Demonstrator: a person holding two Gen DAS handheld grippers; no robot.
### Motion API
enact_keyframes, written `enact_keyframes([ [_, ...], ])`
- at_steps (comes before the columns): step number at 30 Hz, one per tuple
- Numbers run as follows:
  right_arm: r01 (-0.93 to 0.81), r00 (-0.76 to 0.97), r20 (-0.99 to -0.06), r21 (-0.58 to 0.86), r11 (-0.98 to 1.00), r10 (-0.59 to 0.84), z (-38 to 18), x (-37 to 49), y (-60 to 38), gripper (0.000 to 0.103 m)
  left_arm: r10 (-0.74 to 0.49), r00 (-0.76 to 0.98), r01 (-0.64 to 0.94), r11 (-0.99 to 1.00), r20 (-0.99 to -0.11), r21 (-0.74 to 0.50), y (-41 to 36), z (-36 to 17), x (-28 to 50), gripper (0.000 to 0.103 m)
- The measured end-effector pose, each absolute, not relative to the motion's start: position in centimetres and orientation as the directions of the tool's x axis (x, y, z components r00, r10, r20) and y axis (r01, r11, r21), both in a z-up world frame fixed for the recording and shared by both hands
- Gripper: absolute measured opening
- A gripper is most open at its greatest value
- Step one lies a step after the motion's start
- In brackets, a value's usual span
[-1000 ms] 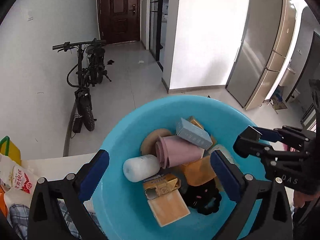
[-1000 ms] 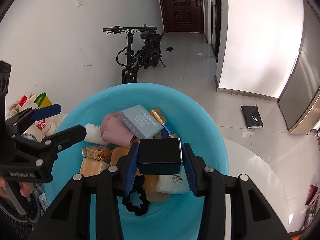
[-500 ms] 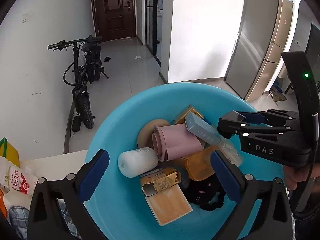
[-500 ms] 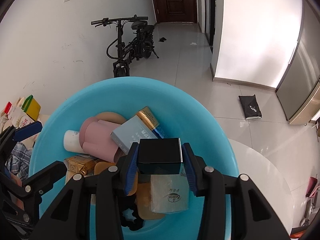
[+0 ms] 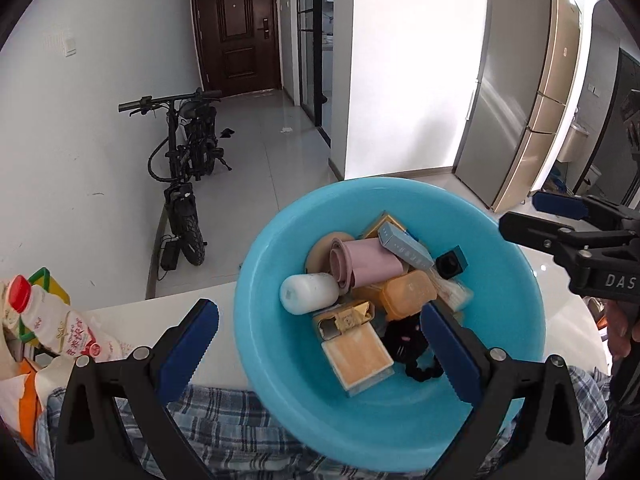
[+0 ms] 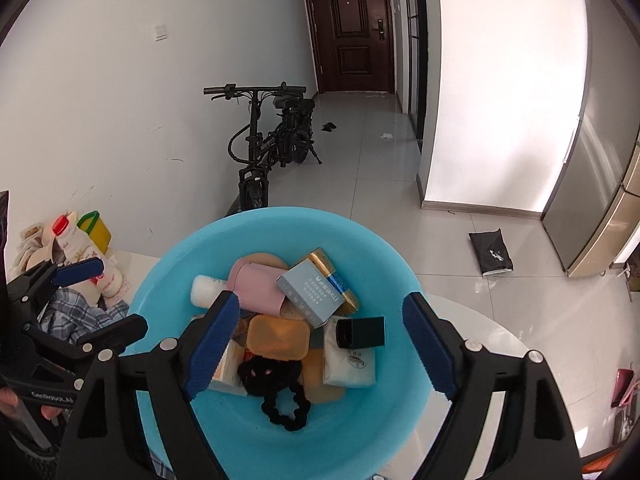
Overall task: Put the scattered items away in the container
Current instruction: 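Withdraw both tools from the basin back over the plaid shirt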
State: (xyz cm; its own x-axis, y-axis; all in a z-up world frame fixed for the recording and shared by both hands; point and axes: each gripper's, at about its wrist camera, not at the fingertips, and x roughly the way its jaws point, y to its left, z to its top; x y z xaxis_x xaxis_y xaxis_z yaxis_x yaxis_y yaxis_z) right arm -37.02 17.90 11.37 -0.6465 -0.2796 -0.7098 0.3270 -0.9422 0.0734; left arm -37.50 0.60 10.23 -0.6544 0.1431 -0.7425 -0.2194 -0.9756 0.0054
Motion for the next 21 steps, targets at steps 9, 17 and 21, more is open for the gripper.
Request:
enact_keyframes([
  [9,0.384,-0.665,-0.681,0.042,-0.922,-0.308,12.9,-28.2,17.7,0.083,0.112,-0.684,-0.185,-0.982,-0.721,0.022,-3.4,12.7,-28.0,0.103],
  [17,0.423,-0.643,-0.656,0.126,-0.897,-0.395,12.4,-17.7,17.7,0.093,0.166,-0.711,-0.194,-0.98,-0.683,-0.035,-5.9,13.3,-17.0,0.103],
  [21,0.448,-0.627,-0.669,0.11,-0.887,-0.4,10.5,-12.5,17.4,0.094,0.163,-0.717,-0.183,-0.982,-0.678,-0.043,-6.6,11.7,-12.0,0.103],
])
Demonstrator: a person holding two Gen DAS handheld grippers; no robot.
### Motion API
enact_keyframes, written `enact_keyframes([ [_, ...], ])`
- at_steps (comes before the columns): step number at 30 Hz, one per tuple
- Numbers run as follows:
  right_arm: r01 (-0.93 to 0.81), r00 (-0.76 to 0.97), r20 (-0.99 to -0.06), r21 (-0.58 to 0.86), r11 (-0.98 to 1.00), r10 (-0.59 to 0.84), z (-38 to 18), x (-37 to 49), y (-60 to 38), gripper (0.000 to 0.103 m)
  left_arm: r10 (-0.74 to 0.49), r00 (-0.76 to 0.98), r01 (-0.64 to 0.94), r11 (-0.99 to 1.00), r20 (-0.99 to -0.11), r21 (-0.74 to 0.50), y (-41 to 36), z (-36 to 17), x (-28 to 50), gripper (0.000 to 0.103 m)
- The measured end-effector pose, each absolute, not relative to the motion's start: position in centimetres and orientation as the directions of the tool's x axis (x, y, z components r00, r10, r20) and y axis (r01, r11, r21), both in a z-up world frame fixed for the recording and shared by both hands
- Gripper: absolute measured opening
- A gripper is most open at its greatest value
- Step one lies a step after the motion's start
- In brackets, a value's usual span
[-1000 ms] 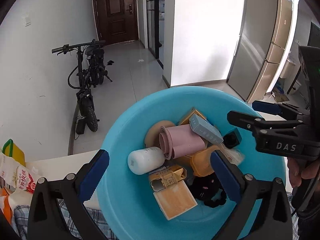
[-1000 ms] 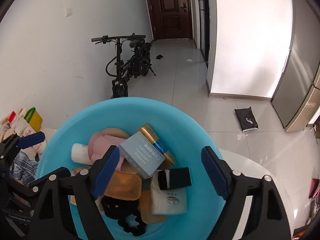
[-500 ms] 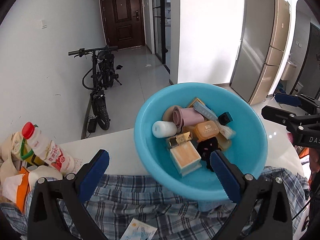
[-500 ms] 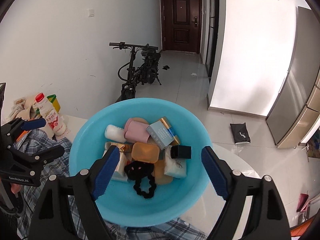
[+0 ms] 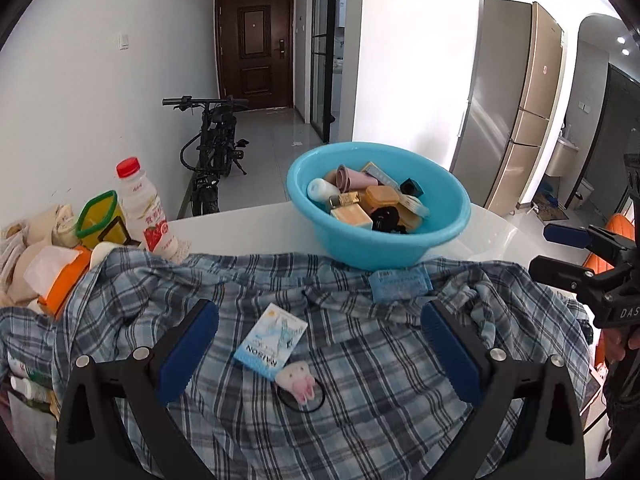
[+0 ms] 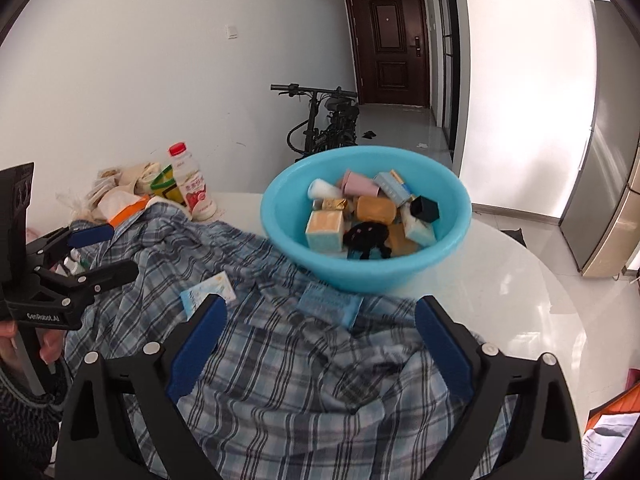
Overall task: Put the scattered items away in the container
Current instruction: 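Withdraw both tools from the basin back over the plaid shirt, then grasp the blue-and-white RAISON box with the left gripper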
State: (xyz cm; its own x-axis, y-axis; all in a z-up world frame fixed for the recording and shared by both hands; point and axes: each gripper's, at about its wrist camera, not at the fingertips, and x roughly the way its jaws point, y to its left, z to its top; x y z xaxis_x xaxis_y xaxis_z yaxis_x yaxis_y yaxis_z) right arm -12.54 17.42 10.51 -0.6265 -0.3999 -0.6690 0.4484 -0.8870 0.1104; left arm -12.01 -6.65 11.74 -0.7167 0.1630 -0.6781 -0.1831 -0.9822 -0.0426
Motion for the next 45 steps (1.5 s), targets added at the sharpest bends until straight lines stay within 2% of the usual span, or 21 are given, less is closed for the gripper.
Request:
enact_keyframes([
  [4,0.442,-0.646,-0.66,0.086,-0.893,-0.384,8.2,-7.9,17.6,0.095,0.131,-0.726,-0.128,-0.99,-0.675,-0.054,-7.4,9.2,-8.2,0.103],
  [7,0.411,-0.679,-0.621,0.12,-0.904,-0.391,6.4,-4.8,18.3,0.103,0.077,-0.716,-0.091,-0.996,-0.694,-0.016,-7.4,6.9,-5.9,0.103],
  [10,0.387,-0.686,-0.616,0.143,-0.911,-0.388,4.2,-2.7,18.1,0.102,0.071,-0.699,-0.087,-0.996,-0.711,-0.014,-7.0,4.8,-4.2,0.103],
  [17,0.37,-0.732,-0.609,0.022,-0.929,-0.306,2.5,0.5,16.8,0.102,0.106,-0.658,-0.079,-0.994,-0.745,-0.071,-6.7,1.3,-2.1,0.103],
  [20,0.336,-0.747,-0.603,0.023,-0.942,-0.281,2.4,0.6,17.1,0.102,0.084,-0.672,-0.081,-0.996,-0.736,-0.039,-6.0,1.3,-1.7,0.103],
  [27,0.255,-0.731,-0.63,0.104,-0.961,-0.262,1.1,0.2,18.5,0.102,0.12,-0.706,-0.127,-0.991,-0.698,-0.041,-5.0,2.3,-0.8,0.103],
  [33,0.207,-0.718,-0.668,0.061,-0.976,-0.194,-0.5,-0.2,19.2,0.102,0.151,-0.686,-0.131,-0.988,-0.712,-0.084,-4.7,1.6,0.0,0.103],
  [37,0.183,-0.712,-0.674,0.092,-0.979,-0.196,-1.1,-0.3,19.7,0.102,0.154,-0.675,-0.138,-0.987,-0.722,-0.081,-4.3,0.9,0.5,0.103],
  [41,0.175,-0.665,-0.725,0.083,-0.981,-0.18,-2.8,-0.8,19.7,0.102,0.165,-0.634,-0.149,-0.985,-0.755,-0.09,-4.0,-0.7,-0.2,0.103],
  [45,0.174,-0.662,-0.725,0.097,-0.98,-0.189,-3.1,-0.5,20.0,0.102,0.151,-0.63,-0.155,-0.986,-0.762,-0.067,-4.0,-1.1,-0.7,0.103],
])
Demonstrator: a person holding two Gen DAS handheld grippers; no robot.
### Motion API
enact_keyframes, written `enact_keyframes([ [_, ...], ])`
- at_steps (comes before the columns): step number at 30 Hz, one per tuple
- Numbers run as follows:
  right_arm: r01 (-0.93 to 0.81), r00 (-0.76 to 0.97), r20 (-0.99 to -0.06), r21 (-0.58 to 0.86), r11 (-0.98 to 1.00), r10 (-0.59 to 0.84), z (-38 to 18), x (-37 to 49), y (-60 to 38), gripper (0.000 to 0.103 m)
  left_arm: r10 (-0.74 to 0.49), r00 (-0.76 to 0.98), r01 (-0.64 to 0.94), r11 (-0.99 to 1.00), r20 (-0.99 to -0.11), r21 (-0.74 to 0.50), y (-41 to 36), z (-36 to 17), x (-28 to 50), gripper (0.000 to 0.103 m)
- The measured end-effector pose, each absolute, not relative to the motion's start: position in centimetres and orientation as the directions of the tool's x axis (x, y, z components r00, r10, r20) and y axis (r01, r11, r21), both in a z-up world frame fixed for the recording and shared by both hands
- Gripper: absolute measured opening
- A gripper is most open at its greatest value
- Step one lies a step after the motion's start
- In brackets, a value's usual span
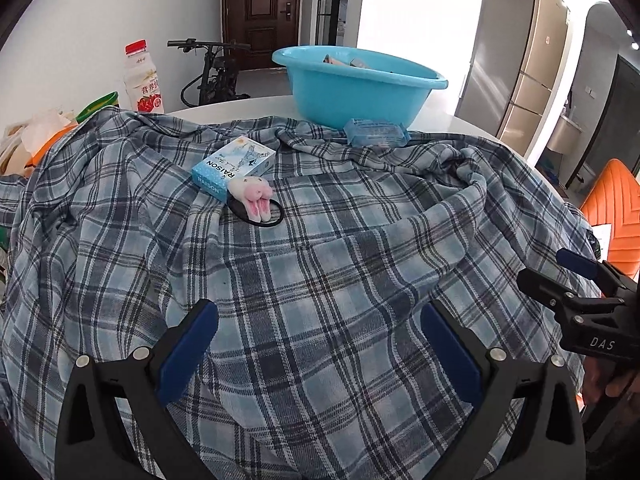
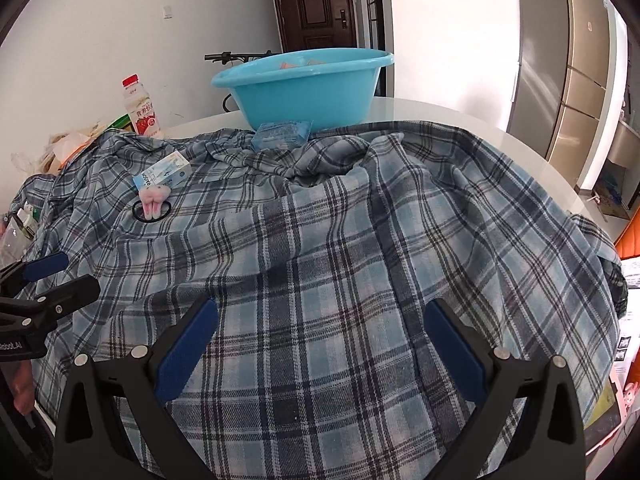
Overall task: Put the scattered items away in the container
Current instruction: 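Grasp the blue-and-white RAISON box with the left gripper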
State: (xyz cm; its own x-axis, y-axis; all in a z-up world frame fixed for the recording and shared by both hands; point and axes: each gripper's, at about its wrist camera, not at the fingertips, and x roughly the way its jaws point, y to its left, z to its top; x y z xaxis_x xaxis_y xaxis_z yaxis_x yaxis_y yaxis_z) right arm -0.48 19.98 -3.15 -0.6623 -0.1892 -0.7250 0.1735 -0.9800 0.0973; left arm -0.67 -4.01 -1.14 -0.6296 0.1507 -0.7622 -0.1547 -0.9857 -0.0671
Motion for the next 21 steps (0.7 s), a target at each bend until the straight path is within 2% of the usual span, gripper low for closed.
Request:
enact_keyframes([
  [5,0.167,-0.663,-0.725,0.1,-0.981,-0.187,-3.2,-0.7,20.3,0.102,0.178,-0.615,-0.188,-0.979,-0.768,-0.076,-4.6,-0.5,-2.2,0.103],
  [10,0.173,-0.633,-0.74,0.153,-0.973,-0.229,-3.7,-0.9,21.0,0.102,0.248,-0.577,-0.205,-0.966,-0.778,-0.156,-6.1,0.1,-4.3,0.103],
  [14,0.15,-0.629,-0.741,0.182,-0.972,-0.236,-3.8,-1.4,21.6,0.102,0.221,-0.564,-0.211,-0.97,-0.795,-0.12,-7.2,0.6,-7.4,0.103],
  [21,0.164,-0.618,-0.74,0.208,-0.964,-0.265,-3.7,-2.0,21.4,0.102,0.252,-0.566,-0.32,-0.945,-0.785,-0.073,-8.0,1.3,-14.2,0.103],
])
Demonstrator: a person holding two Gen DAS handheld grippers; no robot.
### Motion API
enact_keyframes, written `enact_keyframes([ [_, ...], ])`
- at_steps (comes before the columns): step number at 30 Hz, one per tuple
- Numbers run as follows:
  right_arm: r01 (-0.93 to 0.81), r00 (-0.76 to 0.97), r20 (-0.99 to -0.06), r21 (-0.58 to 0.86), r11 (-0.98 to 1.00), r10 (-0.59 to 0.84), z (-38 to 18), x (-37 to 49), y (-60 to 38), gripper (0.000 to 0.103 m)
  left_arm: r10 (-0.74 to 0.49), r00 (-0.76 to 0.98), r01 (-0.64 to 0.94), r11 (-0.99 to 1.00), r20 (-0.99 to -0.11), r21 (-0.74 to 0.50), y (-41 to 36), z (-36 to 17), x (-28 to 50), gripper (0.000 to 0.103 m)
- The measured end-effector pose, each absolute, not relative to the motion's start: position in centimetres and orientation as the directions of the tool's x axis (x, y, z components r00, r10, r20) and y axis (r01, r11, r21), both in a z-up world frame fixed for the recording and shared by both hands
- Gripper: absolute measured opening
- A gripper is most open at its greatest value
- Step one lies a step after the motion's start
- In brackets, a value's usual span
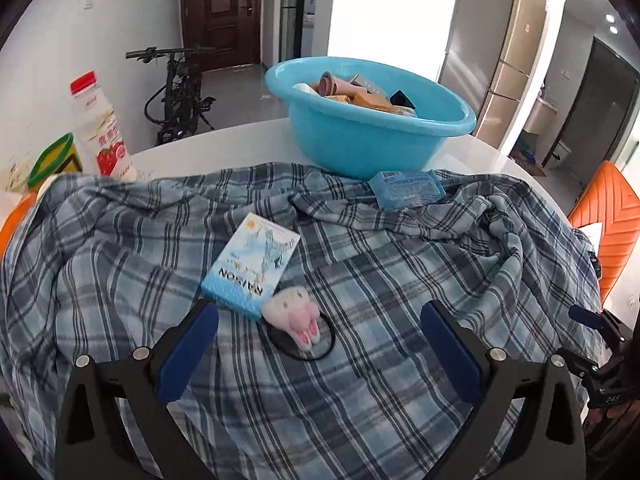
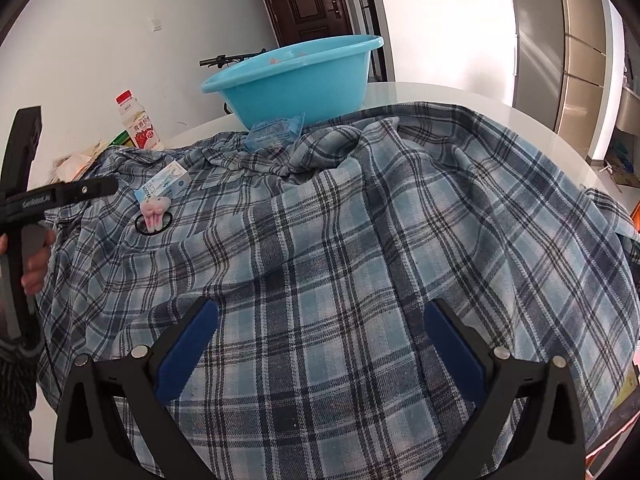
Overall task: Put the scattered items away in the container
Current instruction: 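Grasp the blue-and-white RAISON box with the left gripper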
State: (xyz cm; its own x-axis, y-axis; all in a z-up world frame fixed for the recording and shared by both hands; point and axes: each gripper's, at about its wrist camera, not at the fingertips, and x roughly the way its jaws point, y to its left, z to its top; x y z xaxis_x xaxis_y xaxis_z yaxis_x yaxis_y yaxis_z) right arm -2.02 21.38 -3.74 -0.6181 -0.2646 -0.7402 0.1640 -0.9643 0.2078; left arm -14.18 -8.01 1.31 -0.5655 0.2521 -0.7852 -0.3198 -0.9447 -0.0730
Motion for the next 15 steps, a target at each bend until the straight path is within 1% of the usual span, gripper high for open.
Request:
enact_keyframes([
  [3,0.163,-0.604,-0.75,0.217,-0.963,-0.271,-4.1,-2.5,21.6,0.102,0.266,-0.529,-0.403,-0.914,-0.806,-0.038,-7.6,0.8,-16.8,0.103],
  [6,0.14,-0.59,-0.757,0.246,-0.959,-0.28,-4.4,-3.0,22.1,0.102,0.286,-0.492,-0.44,-0.897,-0.823,-0.049,-7.8,-0.1,-19.0,0.103],
  [10,0.091,-0.586,-0.75,0.313,-0.945,-0.305,-4.5,-3.4,23.3,0.102,0.277,-0.469,-0.42,-0.905,-0.838,-0.064,-8.6,-1.6,-21.4,0.103],
  [13,0.08,-0.582,-0.754,0.322,-0.944,-0.306,-4.5,-3.9,23.4,0.102,0.252,-0.457,-0.397,-0.916,-0.853,-0.058,-9.1,-3.0,-22.7,0.103],
  [15,0.084,-0.582,-0.753,0.32,-0.944,-0.307,-4.6,-4.2,23.3,0.102,0.255,-0.433,-0.391,-0.918,-0.864,-0.075,-9.4,-4.0,-23.4,0.102],
])
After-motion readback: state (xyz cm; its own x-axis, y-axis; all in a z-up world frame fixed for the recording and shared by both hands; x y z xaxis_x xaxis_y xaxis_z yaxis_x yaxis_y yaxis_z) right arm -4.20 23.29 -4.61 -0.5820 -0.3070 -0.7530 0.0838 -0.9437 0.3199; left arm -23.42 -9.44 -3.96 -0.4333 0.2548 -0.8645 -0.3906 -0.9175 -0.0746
